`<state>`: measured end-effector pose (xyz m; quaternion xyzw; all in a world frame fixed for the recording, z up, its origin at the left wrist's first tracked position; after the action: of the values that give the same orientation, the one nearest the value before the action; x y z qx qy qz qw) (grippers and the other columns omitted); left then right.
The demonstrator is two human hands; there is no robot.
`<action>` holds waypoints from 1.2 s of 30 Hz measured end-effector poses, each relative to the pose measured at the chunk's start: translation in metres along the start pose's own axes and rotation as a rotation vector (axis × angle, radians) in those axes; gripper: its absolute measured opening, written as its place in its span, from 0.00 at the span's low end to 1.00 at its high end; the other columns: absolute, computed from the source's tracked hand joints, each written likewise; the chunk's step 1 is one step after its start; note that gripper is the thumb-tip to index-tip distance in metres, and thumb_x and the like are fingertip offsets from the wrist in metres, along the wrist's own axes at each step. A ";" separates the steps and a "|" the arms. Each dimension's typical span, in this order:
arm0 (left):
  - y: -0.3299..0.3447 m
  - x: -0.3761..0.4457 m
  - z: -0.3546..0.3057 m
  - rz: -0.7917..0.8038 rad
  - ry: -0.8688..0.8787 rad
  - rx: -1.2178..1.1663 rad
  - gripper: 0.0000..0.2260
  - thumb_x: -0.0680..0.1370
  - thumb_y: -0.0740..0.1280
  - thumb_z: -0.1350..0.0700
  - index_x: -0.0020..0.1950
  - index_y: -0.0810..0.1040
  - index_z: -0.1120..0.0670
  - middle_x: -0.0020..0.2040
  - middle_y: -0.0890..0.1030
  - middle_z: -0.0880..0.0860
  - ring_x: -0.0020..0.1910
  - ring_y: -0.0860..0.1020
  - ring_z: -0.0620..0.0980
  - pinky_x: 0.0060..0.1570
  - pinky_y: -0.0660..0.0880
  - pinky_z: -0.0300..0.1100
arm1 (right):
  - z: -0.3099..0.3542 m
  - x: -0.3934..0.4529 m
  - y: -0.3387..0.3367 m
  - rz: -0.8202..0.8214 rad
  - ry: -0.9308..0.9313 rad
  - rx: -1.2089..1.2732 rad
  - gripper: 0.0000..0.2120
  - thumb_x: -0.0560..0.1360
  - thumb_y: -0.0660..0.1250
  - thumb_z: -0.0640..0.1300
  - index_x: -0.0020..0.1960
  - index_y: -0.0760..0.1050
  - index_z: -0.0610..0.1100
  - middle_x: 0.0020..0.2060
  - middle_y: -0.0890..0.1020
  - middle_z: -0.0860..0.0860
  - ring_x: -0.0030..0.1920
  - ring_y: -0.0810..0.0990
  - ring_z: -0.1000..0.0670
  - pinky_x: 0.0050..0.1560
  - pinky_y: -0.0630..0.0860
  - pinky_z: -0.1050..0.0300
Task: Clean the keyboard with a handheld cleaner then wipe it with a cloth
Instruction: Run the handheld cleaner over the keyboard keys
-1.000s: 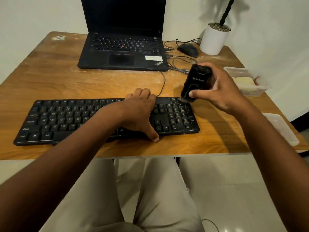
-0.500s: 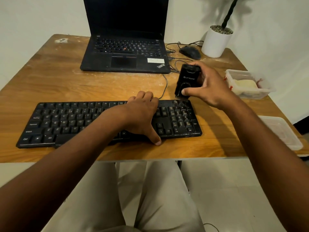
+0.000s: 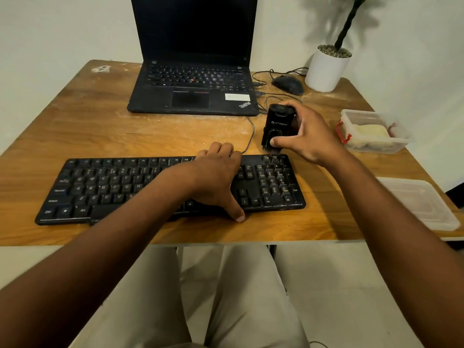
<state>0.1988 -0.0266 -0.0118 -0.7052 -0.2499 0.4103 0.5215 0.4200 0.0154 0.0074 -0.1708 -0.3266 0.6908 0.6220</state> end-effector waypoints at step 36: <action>0.003 0.003 0.002 -0.020 0.008 0.021 0.55 0.61 0.76 0.28 0.78 0.58 0.52 0.73 0.62 0.52 0.72 0.60 0.54 0.74 0.64 0.56 | 0.033 -0.126 -0.003 0.056 -0.031 0.158 0.29 0.69 0.79 0.36 0.63 0.71 0.54 0.54 0.81 0.60 0.59 0.81 0.53 0.62 0.79 0.50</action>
<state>0.1984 -0.0236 -0.0157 -0.6989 -0.2504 0.4047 0.5339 0.4224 -0.1148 0.0123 -0.1197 -0.2757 0.7342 0.6088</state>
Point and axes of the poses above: each hand's wrist, its own x-axis towards the middle knuckle, its own y-axis out of the palm, z = x × y, the point moved 2 cm from there along x, towards the middle knuckle
